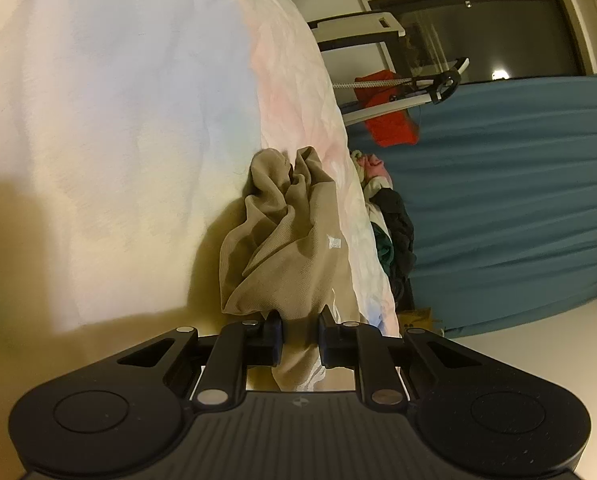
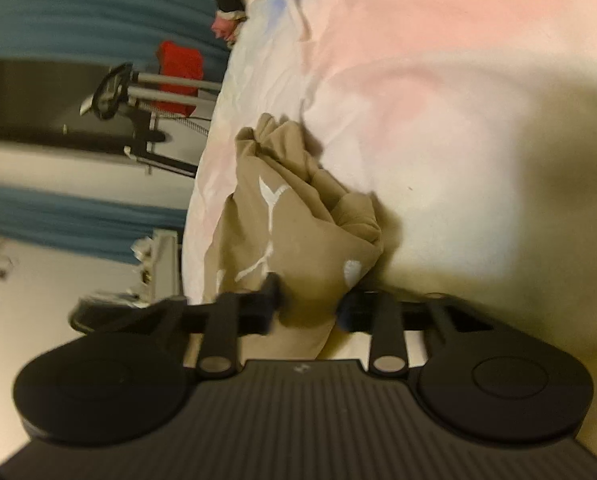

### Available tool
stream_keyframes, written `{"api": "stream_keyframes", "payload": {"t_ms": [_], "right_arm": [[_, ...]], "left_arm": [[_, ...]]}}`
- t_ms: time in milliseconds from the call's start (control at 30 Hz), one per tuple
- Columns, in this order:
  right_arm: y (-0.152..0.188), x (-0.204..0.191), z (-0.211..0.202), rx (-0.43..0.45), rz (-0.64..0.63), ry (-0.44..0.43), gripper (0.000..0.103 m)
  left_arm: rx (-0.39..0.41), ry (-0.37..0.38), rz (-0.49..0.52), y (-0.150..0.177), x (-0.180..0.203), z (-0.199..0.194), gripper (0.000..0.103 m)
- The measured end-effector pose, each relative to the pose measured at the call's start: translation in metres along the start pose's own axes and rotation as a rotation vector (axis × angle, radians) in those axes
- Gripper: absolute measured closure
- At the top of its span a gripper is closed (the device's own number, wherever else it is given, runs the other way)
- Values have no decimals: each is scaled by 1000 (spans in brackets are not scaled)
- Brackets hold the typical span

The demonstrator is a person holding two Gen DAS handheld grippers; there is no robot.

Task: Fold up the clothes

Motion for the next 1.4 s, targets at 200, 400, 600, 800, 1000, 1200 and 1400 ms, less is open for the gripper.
{"api": "stream_keyframes", "payload": {"t_ms": [200,400,600,800,1000,1200,1400], "right_arm": [[-9,-44,-40,77,-100,-61,83],[-54,-78,-96,146,-82,-100,83],[-140,-84,-118,224,-20,-63,83],[-256,-98,-94,328,-28,-7,83],[-350,-122,-67,476,-154,-12,83],[-359,-68,-32,500,-324,80,83],[-303,22,-20,372,-253,182,83]], "left_arm": [[-30,61,-10,-2,27,-10,86],[-164,56,18,19,99,-2,86],[-299,-9,133,47,191,81,86],[-337,-8,273,77,291,210,86],[-290,108,403,109,353,306,87],[-311,104,557,146,292,350,86],[-407,-9,617,163,187,330,86]]}}
Point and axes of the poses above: each gripper's, at about its wrist camera, not at the fingertips, and z roughly the way its jaws point, x to its right, y to its underside, the point moved 7 cm from there along z, roughly the way its jaws point, and after that the axes turned 5 degrees about x, right-handed, at the moved point
